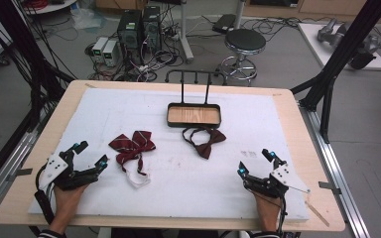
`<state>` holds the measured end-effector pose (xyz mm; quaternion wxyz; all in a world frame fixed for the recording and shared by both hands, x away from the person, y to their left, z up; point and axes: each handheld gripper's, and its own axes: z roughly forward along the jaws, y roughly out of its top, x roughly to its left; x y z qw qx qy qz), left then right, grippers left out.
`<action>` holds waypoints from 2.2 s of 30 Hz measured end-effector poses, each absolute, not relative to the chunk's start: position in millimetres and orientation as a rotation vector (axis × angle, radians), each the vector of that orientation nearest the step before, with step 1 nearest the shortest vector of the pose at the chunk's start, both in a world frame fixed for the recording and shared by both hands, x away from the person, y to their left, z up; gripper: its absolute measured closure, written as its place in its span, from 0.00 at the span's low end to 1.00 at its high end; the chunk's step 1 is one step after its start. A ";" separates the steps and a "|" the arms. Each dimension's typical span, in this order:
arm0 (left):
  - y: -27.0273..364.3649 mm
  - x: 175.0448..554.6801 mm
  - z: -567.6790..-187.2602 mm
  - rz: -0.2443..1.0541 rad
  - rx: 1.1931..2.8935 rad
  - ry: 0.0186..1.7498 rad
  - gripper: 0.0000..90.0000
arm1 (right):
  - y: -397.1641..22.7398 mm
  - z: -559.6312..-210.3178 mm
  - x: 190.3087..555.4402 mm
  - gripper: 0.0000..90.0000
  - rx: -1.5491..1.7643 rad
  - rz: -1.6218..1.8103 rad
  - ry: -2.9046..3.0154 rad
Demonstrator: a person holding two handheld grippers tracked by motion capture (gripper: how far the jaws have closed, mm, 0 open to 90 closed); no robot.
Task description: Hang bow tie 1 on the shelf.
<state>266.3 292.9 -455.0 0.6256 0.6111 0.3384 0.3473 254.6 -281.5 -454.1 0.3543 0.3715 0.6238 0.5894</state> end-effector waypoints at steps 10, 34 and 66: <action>293.0 267.2 -454.7 0.789 1.409 0.781 0.15 | -280.9 -453.9 254.9 0.08 0.955 1.514 1.617; 287.3 278.6 -435.4 0.710 1.528 0.767 0.14 | -280.4 -453.7 255.3 0.08 0.961 1.509 1.627; 244.7 326.4 -400.8 0.577 1.984 0.778 0.17 | -280.6 -453.9 254.9 0.08 0.951 1.512 1.620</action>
